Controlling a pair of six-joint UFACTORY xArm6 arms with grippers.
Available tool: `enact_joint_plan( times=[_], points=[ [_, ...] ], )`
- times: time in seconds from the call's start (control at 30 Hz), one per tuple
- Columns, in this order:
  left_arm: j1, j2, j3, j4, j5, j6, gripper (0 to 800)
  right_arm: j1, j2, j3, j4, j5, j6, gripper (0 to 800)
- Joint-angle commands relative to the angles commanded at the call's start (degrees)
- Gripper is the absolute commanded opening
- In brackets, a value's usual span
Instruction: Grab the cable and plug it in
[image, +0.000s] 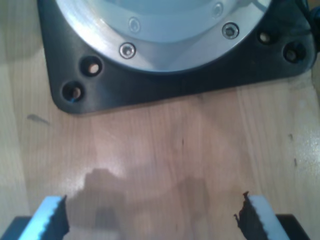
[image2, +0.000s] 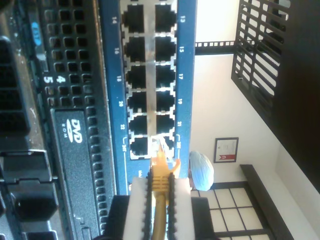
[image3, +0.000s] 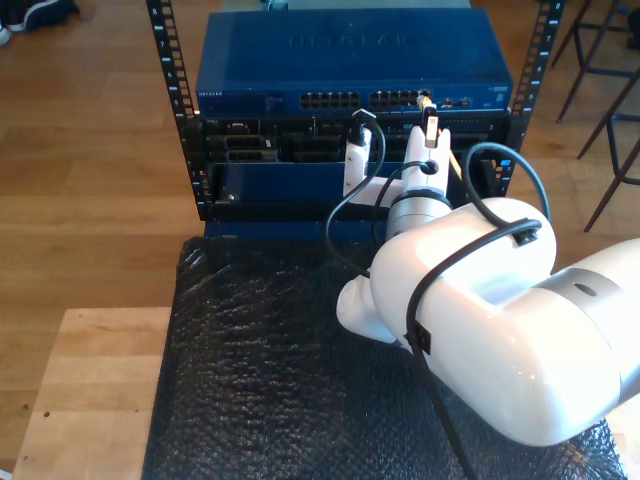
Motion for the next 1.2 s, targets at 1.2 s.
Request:
enact_joint_plan(
  times=[1.2],
  points=[
    [0.0, 0.0, 0.0, 0.0, 0.0, 0.0, 799, -0.4, 1.0, -1.3, 0.0, -0.2, 0.0, 0]
  ],
)
